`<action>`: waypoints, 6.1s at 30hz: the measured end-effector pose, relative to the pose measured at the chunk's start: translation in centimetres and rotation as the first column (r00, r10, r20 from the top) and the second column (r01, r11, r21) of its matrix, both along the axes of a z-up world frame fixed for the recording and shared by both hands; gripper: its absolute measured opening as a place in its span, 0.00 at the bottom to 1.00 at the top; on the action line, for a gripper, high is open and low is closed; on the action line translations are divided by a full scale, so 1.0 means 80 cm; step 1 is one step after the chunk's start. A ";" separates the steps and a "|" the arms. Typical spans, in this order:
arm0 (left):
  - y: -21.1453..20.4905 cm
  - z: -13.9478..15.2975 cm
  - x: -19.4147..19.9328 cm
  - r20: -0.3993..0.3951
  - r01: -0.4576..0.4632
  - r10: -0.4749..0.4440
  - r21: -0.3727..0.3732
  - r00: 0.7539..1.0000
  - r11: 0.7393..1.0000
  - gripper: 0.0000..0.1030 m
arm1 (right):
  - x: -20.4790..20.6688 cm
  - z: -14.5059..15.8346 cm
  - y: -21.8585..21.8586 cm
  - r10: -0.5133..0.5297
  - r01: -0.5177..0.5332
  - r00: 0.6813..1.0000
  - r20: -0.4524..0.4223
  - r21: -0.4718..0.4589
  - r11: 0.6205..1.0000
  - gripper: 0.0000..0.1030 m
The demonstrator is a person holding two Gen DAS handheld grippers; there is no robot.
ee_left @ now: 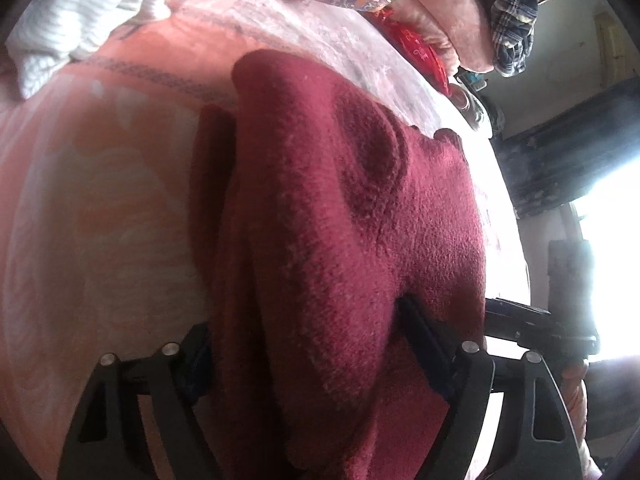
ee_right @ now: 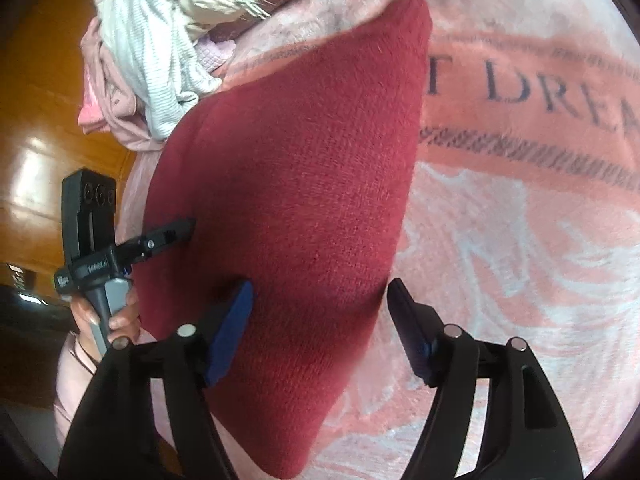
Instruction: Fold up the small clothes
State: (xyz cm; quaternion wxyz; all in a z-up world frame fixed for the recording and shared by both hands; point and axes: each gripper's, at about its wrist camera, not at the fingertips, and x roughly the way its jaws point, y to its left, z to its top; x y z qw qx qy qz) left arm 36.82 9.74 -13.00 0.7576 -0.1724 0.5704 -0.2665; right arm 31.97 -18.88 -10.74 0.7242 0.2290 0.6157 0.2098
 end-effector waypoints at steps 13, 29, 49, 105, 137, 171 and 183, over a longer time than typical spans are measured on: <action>0.009 0.004 -0.037 0.031 0.024 -0.018 -0.193 0.999 0.981 0.43 | -0.041 0.048 -0.022 0.057 -0.062 0.992 0.113 0.041 0.997 0.29; -0.196 0.032 -0.167 0.071 0.110 -0.095 -0.249 0.993 0.962 0.43 | -0.176 0.092 -0.223 -0.017 0.025 0.988 0.153 -0.052 0.998 0.30; -0.193 0.049 -0.280 0.316 0.061 -0.099 0.130 0.944 0.990 0.70 | -0.287 0.052 -0.244 -0.082 0.081 0.996 0.045 0.011 0.997 0.61; -0.217 0.017 -0.106 0.063 -0.028 0.027 0.022 0.998 0.999 0.37 | -0.206 0.081 -0.192 0.010 0.076 0.968 0.250 -0.330 0.941 0.41; -0.180 0.128 -0.338 0.370 -0.219 0.090 0.325 0.925 0.920 0.83 | -0.339 0.180 -0.189 -0.109 0.182 0.965 0.239 -0.313 0.932 0.74; -0.168 0.201 -0.501 0.461 -0.242 0.038 0.391 0.886 0.888 0.96 | -0.476 0.241 -0.126 -0.169 0.319 0.923 0.346 -0.441 0.839 0.89; -0.179 0.205 -0.511 0.481 -0.236 0.017 0.399 0.877 0.886 0.96 | -0.473 0.241 -0.110 -0.141 0.293 0.924 0.356 -0.420 0.859 0.89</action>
